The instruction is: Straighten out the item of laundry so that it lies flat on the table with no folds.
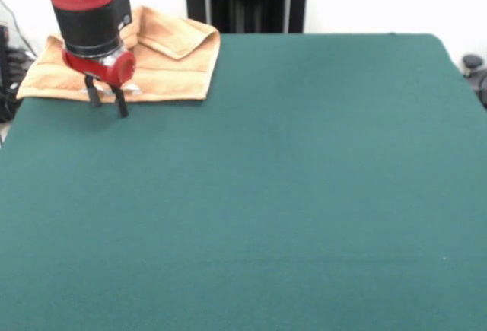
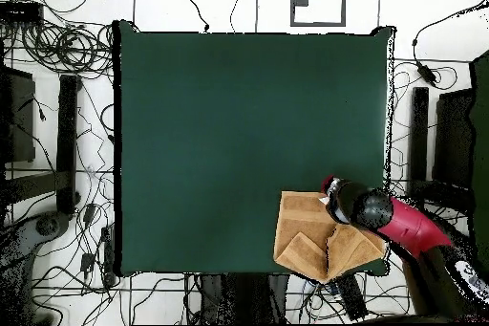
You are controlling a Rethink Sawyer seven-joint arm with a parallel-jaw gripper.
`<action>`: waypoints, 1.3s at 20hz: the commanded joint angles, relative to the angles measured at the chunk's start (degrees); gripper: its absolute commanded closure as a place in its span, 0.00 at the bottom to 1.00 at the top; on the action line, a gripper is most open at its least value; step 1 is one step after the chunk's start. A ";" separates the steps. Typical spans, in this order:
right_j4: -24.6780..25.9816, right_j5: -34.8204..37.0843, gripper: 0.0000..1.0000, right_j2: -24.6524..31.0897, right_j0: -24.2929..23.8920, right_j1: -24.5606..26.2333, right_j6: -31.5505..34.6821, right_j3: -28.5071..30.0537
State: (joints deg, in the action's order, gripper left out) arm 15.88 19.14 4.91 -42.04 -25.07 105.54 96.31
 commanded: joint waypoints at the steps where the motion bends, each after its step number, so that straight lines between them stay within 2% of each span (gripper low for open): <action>1: 2.17 -8.61 0.00 5.48 2.50 10.09 3.87 -4.18; 6: 2.50 -6.71 0.00 5.99 1.99 13.29 1.71 -7.22; 11: 2.54 -5.63 0.00 6.45 1.63 13.18 0.98 -7.00; 15: 0.17 -0.76 0.00 3.93 4.59 8.02 4.35 -3.94; 21: -4.66 10.20 0.00 -2.93 11.78 -2.28 10.85 -0.32; 26: -9.14 14.52 0.00 -7.38 15.29 -4.40 15.45 -0.43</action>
State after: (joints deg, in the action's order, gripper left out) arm 12.85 23.80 -0.41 -32.47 -27.59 105.54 95.98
